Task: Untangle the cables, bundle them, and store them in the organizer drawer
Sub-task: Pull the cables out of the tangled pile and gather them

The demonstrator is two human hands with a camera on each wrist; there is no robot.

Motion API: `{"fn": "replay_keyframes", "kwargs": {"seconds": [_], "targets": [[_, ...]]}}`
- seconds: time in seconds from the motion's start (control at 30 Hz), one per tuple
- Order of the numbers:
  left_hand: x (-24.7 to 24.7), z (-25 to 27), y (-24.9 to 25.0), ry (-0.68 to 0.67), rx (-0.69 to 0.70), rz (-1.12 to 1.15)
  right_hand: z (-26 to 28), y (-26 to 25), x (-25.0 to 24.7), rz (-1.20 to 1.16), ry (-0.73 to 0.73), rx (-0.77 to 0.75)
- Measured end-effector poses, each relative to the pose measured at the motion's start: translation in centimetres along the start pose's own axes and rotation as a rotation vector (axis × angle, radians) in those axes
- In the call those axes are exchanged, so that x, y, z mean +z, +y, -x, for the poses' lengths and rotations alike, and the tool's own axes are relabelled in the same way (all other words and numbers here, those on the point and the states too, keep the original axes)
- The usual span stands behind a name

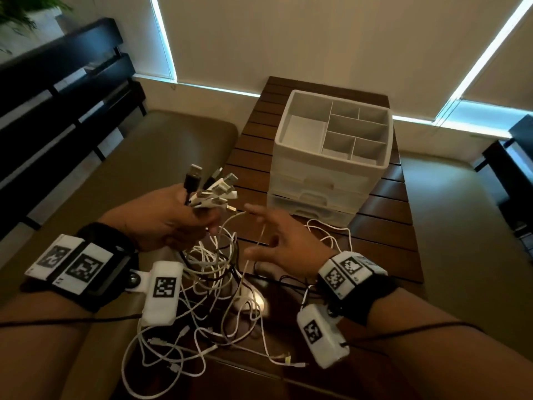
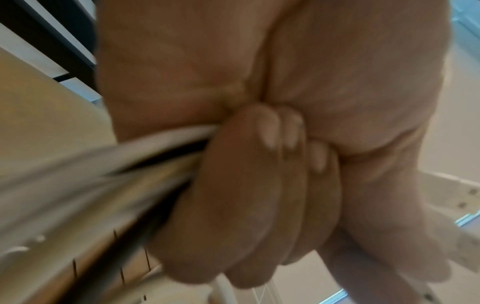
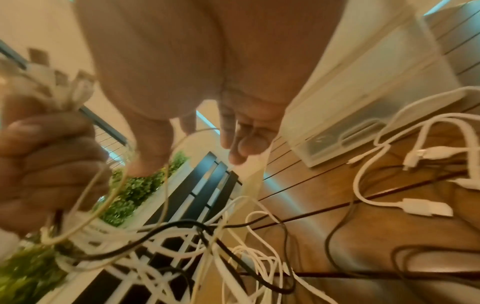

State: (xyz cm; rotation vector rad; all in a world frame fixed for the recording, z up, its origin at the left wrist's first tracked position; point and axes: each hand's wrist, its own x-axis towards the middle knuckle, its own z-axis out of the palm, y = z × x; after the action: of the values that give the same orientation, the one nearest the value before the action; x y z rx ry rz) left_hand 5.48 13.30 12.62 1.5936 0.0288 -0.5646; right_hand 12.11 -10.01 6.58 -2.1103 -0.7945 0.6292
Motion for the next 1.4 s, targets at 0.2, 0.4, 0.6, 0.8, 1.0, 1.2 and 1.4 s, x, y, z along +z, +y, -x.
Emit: {"fn": "replay_keyframes", "kwargs": {"seconds": [0.2,0.4,0.6,0.8,1.0,1.2,1.4], "targets": [[-1.9,0.2,-0.3,0.186,0.035,0.027,1.0,-0.6,1.2,0.534,-0.583,-0.048],[-2.6,0.0,-0.8,0.152,0.026,0.084,1.9,1.1,1.4,0.523,-0.783,0.140],[-0.6,-1.1,-1.0,0.150,-0.014,0.075,0.2,-0.1,-0.3,0.106,-0.130,0.022],[0.3,-1.9,-0.4,0.151,0.005,0.067,-0.6,-2.4,0.3,0.157,-0.288,-0.055],[0.3,-1.8,-0.5,0.161,0.002,0.107,0.2,-0.7,1.6,0.285,-0.231,-0.020],[-0.4,-1.2,-0.3,0.177,0.015,0.105,0.8,2.1,1.8,0.449,-0.331,-0.009],[-2.3,0.0,-0.4,0.231,0.029,0.129,2.8,4.6,-0.2,0.229,-0.383,0.237]]}}
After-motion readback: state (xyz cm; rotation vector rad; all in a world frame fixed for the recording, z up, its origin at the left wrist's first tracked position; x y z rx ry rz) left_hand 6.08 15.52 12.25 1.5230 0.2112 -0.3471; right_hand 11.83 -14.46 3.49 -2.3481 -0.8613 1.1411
